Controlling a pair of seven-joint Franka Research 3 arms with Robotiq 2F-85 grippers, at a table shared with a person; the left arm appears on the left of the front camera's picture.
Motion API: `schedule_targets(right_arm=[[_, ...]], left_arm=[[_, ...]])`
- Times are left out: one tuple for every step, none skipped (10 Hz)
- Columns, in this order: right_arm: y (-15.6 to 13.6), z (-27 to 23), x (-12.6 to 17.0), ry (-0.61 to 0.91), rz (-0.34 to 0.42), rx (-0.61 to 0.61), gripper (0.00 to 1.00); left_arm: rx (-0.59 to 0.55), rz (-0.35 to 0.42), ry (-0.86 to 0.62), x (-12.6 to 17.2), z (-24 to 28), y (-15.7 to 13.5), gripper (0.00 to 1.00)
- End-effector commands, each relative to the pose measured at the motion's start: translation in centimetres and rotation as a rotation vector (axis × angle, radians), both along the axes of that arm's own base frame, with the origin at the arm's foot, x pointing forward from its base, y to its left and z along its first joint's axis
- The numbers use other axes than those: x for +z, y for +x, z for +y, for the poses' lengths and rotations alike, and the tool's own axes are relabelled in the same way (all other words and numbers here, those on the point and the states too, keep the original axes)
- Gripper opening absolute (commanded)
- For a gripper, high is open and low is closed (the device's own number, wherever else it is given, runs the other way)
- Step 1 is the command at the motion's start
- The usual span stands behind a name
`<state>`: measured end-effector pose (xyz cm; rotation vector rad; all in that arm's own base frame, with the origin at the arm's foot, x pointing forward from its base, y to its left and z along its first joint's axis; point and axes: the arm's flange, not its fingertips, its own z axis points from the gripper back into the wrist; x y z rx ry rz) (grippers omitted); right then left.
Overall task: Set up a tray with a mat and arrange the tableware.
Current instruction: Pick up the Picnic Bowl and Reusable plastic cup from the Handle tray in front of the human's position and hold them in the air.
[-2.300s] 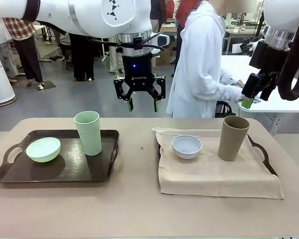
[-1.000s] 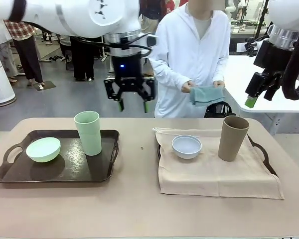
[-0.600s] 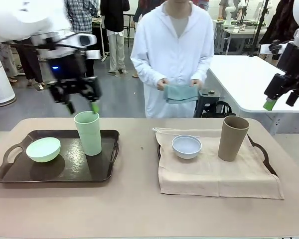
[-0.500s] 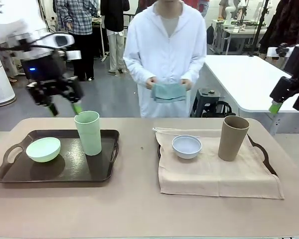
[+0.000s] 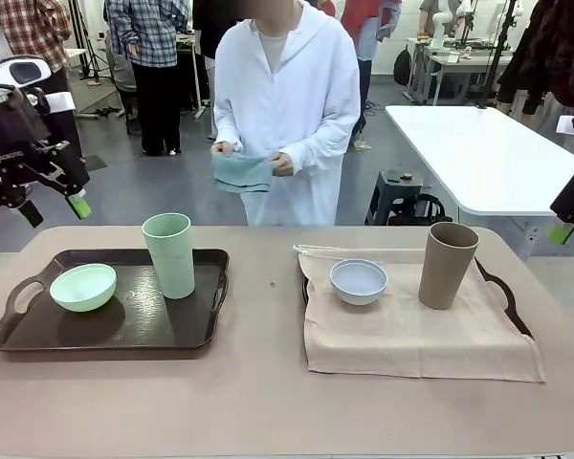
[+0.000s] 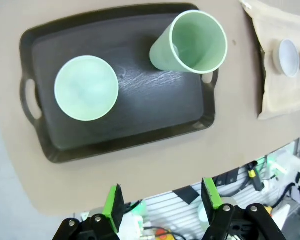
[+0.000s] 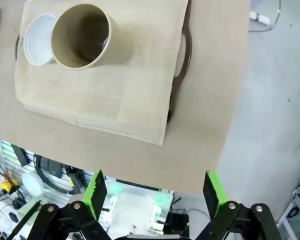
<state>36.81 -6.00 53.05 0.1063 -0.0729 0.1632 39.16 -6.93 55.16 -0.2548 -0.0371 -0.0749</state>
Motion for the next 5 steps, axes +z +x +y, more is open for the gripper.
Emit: schedule_targets(right_arm=[[0.8, 0.4, 0.1, -0.005, 0.012, 0.013, 1.00], [0.0, 0.0, 0.0, 0.000, 0.000, 0.000, 1.00], [0.5, -1.3, -0.3, 0.061, 0.019, -0.011, 1.00], [0.2, -3.2, -0.2, 0.164, 0.037, -0.008, 1.00], [-0.5, -5.3, 0.0, 0.288, 0.051, -0.009, 1.00]], left_arm=[[-0.021, 0.006, 0.002, -0.5, -0.9, 0.4, 0.82], [-0.021, 0.006, 0.002, -0.5, -0.9, 0.4, 0.82], [-0.006, 0.004, 0.004, -0.2, -0.3, 0.1, 0.82], [0.043, -0.009, -0.044, -0.5, 2.6, 0.0, 0.82], [0.079, -0.007, -0.125, -0.9, 5.6, -0.2, 0.82]])
